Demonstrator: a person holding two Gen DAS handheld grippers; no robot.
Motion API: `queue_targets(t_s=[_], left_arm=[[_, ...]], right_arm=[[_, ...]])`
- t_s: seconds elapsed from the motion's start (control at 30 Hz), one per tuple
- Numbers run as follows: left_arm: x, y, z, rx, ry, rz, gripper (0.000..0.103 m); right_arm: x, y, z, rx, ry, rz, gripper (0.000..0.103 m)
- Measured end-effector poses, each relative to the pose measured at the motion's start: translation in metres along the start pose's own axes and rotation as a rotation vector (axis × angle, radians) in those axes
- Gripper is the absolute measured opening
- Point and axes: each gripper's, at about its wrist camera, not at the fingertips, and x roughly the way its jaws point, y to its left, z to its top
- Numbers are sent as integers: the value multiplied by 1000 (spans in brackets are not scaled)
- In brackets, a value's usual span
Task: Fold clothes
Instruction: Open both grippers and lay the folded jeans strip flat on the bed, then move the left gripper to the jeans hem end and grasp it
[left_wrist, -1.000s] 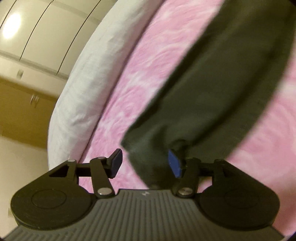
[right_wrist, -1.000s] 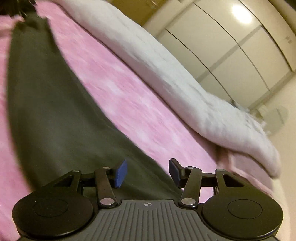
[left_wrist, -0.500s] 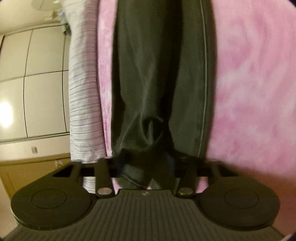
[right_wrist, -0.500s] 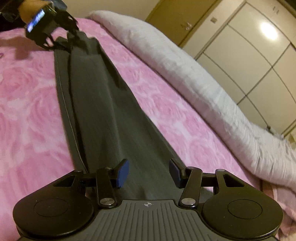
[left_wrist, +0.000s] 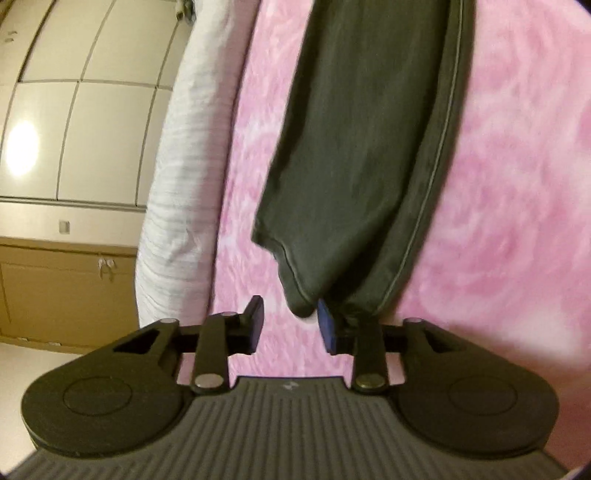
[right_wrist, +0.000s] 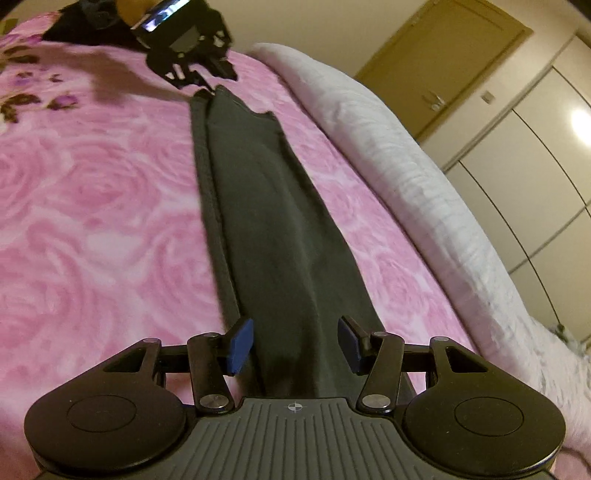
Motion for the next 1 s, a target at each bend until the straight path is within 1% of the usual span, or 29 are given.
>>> queue_targets(t_s=[0.07,0.13,0.17,0.27,0.3,0.37,0.5,0.57,0.63,0.67,0.73,0.8,0.87,0.9,0.97,1.0], left_arm=[[-3,9,8,-23,-24,4,33],[-1,21,17,-73,-40,-7,36],[6,30,20,-128,-34,-31,40],[29,57,27,-304,-11,-111,42],[43,66,26,-380,13,-143,42],[70,82,22,-534,66,-210,42],[110,102,-1,-826,134,-352,40],[109,105,-11,-896,154,-388,40],[101,110,-23,-966,168,-415,39],[94,114,-31,-1003,170,-424,38],[78,116,-49,-1102,168,-472,38],[61,114,-62,-1157,167,-520,38],[53,109,-69,-1188,173,-573,38],[52,106,-71,-1202,180,-589,35],[54,97,-68,-1201,191,-617,34],[55,92,-66,-1194,201,-610,28]], right_arm=[[3,-9,1,21,1,0,52],[11,-28,-1,65,14,-2,52],[15,-38,-3,88,21,-3,52],[35,-73,-8,142,63,0,52],[43,-83,-10,154,79,2,52],[62,-102,-15,173,116,6,52],[95,-128,-28,207,164,1,52],[108,-140,-35,236,186,7,52],[113,-144,-39,246,196,3,52],[114,-144,-39,242,193,4,52],[112,-139,-36,219,179,5,52],[108,-131,-31,198,162,1,52],[104,-124,-26,196,148,10,52],[103,-120,-23,196,144,12,52],[99,-113,-17,198,144,19,52],[97,-109,-14,198,144,26,52]])
